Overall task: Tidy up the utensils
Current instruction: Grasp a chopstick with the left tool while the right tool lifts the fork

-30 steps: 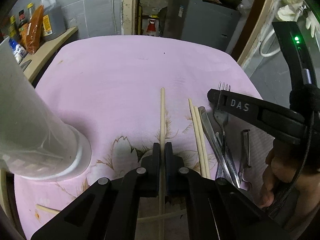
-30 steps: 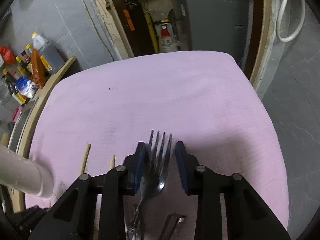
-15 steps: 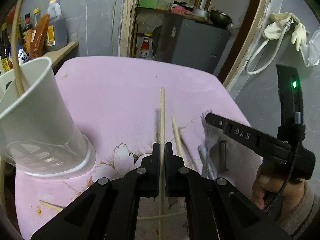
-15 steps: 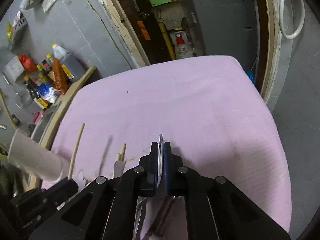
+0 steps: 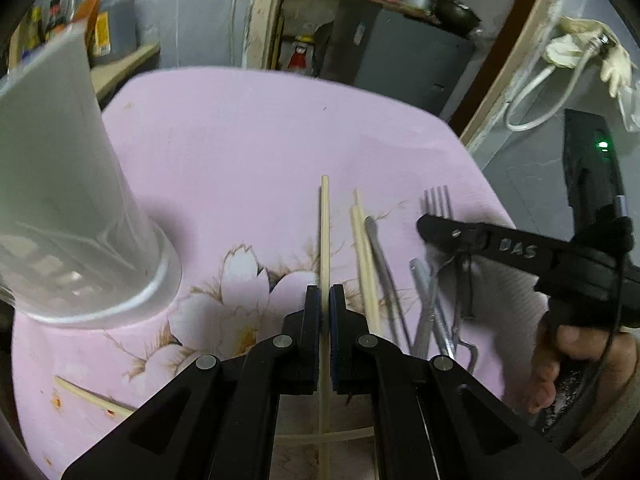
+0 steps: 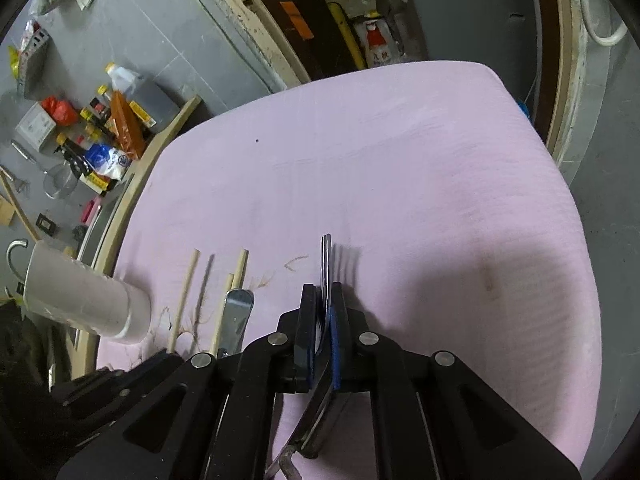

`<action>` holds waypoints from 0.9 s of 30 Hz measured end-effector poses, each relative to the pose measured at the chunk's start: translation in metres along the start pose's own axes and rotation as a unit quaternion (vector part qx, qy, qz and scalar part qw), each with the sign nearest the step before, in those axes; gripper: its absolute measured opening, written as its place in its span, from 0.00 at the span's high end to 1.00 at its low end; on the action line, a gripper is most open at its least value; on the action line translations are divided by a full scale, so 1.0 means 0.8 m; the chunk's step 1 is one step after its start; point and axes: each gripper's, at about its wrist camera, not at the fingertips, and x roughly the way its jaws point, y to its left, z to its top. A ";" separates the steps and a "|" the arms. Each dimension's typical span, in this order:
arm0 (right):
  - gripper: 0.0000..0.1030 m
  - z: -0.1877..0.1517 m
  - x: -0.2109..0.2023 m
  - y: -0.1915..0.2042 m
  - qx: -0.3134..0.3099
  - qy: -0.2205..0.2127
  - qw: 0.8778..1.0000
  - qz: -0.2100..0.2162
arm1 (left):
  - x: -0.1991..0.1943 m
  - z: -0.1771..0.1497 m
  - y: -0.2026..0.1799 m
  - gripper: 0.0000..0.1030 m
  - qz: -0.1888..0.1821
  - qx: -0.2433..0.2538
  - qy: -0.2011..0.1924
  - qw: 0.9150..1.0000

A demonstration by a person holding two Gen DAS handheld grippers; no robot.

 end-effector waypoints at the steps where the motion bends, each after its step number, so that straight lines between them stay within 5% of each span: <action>1: 0.95 0.000 0.000 -0.001 0.002 0.000 1.000 0.002 | 0.002 0.001 0.004 0.98 -0.001 -0.002 0.004 1.000; 14: 0.98 -0.012 -0.018 -0.006 0.008 -0.047 0.998 0.028 | 0.021 0.033 0.009 0.97 0.002 0.004 0.071 0.997; 27: 0.99 -0.053 -0.118 0.052 -0.088 -0.187 0.978 -0.001 | -0.079 0.001 0.005 0.98 -0.051 -0.006 -0.101 0.994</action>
